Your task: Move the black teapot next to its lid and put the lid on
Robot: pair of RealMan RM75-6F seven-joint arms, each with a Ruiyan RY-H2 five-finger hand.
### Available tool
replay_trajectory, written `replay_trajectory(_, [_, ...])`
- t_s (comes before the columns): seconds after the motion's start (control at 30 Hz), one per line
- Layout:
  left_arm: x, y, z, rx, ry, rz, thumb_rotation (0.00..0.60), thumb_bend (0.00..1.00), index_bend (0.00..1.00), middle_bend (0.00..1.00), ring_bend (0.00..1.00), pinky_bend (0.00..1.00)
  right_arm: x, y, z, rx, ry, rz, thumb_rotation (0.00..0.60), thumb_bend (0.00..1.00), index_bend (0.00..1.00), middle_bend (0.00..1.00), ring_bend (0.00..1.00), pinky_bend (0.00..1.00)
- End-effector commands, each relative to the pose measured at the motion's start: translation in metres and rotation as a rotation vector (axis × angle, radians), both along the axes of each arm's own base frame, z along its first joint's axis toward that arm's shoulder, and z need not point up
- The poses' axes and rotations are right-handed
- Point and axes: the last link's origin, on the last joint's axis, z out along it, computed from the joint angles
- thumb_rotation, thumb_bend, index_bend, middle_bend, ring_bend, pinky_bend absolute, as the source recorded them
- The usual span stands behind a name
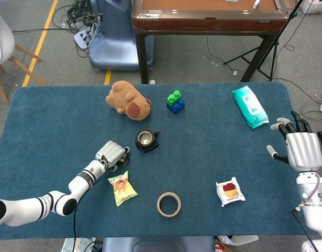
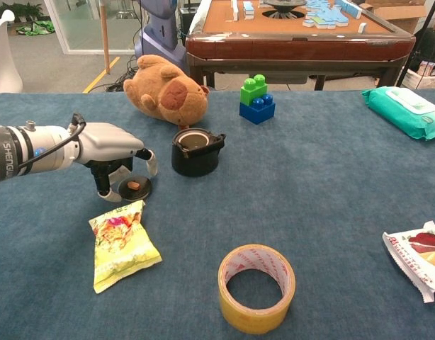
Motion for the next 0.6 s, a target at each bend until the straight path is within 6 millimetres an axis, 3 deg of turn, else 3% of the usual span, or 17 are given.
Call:
replay_trajectory(0.03, [-0.0024,0.0002,0.0008,0.001,0.005,0.008,0.6,0.21,0.25,0.77,0.61,0.56,-0.0003,0.0,-0.0004,0.002,0.0,-0.001,0.6,0.2,0.36,0.26,0.07,0.16])
replay_trajectory(0.6, [-0.0008,-0.0009,-0.0015,-0.005,-0.017,0.023,0.6,0.21,0.32,0.79,0.63,0.57,0.0002,0.0006,-0.001,0.001,-0.001,-0.002,0.6,0.2,0.36,0.26,0.07,0.16])
